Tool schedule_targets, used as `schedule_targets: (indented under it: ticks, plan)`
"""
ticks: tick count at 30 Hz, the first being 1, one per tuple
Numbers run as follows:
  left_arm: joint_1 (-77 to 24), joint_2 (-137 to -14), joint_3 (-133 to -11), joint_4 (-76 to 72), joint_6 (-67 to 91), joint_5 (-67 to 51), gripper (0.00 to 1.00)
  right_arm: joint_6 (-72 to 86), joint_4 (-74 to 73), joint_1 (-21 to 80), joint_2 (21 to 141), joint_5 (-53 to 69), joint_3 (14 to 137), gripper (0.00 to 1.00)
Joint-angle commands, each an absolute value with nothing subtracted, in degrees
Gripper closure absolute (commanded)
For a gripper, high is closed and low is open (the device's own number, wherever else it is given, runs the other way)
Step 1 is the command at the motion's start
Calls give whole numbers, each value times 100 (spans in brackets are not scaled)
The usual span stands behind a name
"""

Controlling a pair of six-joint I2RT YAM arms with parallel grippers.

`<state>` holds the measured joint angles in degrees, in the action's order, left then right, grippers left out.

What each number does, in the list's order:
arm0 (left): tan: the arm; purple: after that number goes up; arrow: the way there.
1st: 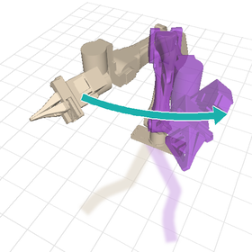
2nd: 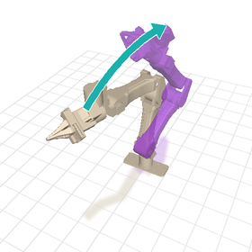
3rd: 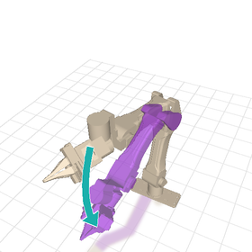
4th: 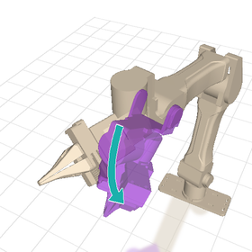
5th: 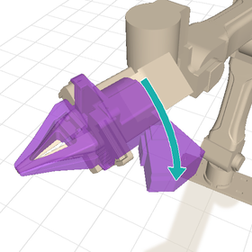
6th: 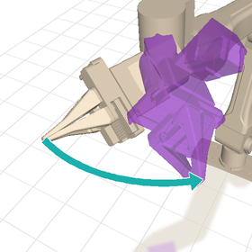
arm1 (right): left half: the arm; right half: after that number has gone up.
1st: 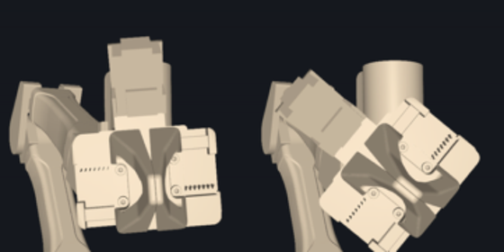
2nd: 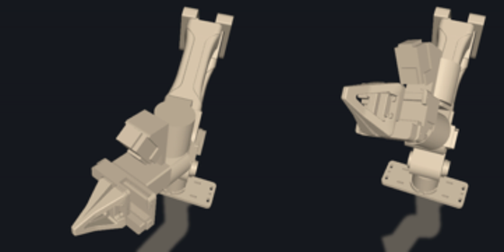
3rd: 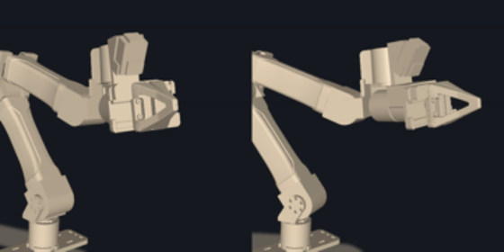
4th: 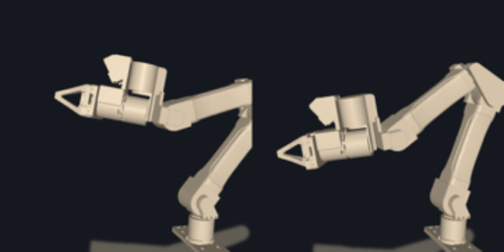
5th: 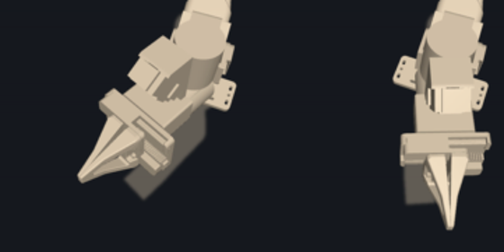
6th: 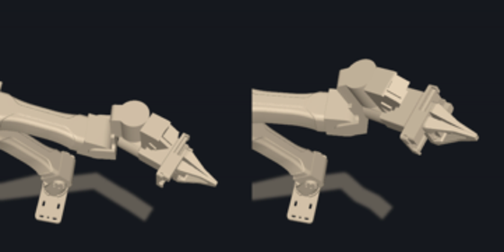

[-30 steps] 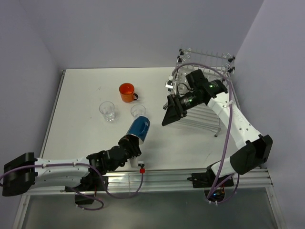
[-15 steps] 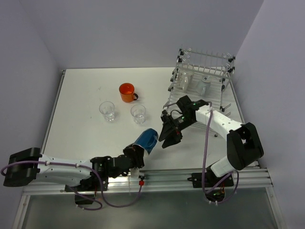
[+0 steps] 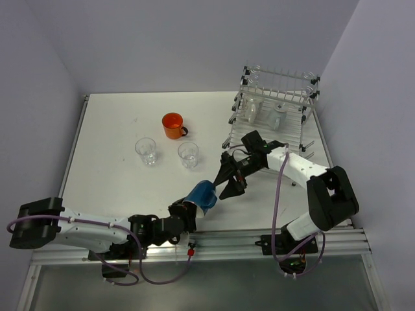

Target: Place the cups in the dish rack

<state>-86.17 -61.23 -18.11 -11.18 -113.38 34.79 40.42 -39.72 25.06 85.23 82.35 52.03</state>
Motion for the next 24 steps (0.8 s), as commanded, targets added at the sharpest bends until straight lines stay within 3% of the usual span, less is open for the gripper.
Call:
schedule_targets:
  ticks: [1, 12, 24]
  plan:
    - [-8675, -6135, -2285, -1310, -11988, 3858, 100, 4052, -3955, 2479, 8508, 8130, 5159, 30]
    - [-8745, -6416, -2479, -1090, -11707, 4034, 100, 3322, -4509, 2874, 8833, 7805, 5379, 31]
    - [-8780, -6864, -2821, -624, -11127, 4263, 100, 3252, -4553, 3155, 9184, 7444, 5677, 41]
